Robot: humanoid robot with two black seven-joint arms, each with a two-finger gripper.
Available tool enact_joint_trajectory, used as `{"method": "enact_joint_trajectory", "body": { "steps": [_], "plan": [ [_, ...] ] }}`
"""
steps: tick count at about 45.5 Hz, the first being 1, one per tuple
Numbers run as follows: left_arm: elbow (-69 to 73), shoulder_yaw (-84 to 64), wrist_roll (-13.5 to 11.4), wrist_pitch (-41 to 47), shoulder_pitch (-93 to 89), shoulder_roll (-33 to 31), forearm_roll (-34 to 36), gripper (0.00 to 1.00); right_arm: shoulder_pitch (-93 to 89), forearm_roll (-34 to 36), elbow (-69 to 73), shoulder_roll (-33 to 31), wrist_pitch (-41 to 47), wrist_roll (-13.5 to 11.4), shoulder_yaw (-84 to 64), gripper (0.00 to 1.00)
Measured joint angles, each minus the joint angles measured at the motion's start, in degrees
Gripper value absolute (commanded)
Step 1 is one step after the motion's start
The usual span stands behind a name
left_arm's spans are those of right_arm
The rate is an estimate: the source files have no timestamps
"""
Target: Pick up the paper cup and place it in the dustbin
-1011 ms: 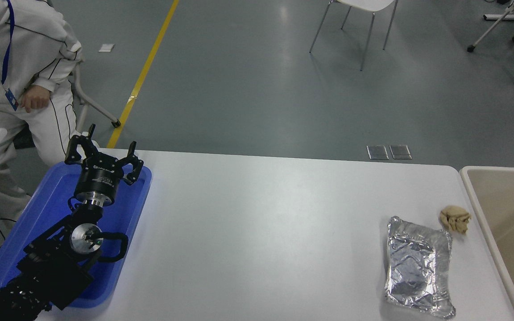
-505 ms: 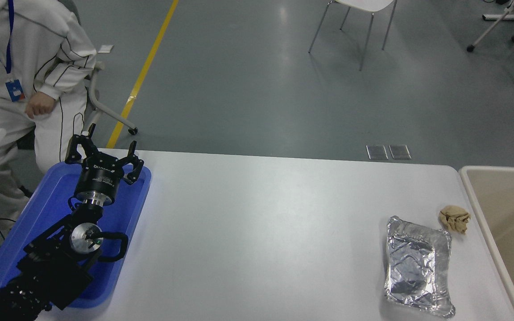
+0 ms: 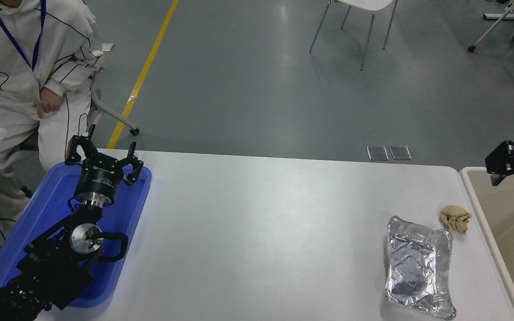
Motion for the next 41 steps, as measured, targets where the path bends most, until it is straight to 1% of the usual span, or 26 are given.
{"method": "enact_joint_trajectory", "body": {
  "steps": [22, 41],
  "plan": [
    [0.0, 0.0, 0.0, 0.0, 0.0, 0.0, 0.0, 1.00, 3.4, 0.0, 0.6, 7.9, 0.6, 0.0, 6.8, 1.00],
    [0.0, 0.0, 0.0, -0.1, 0.0, 0.0, 0.0, 1.00, 5.3, 0.0, 0.7, 9.3, 0.7, 0.0, 9.3, 1.00]
  ]
}}
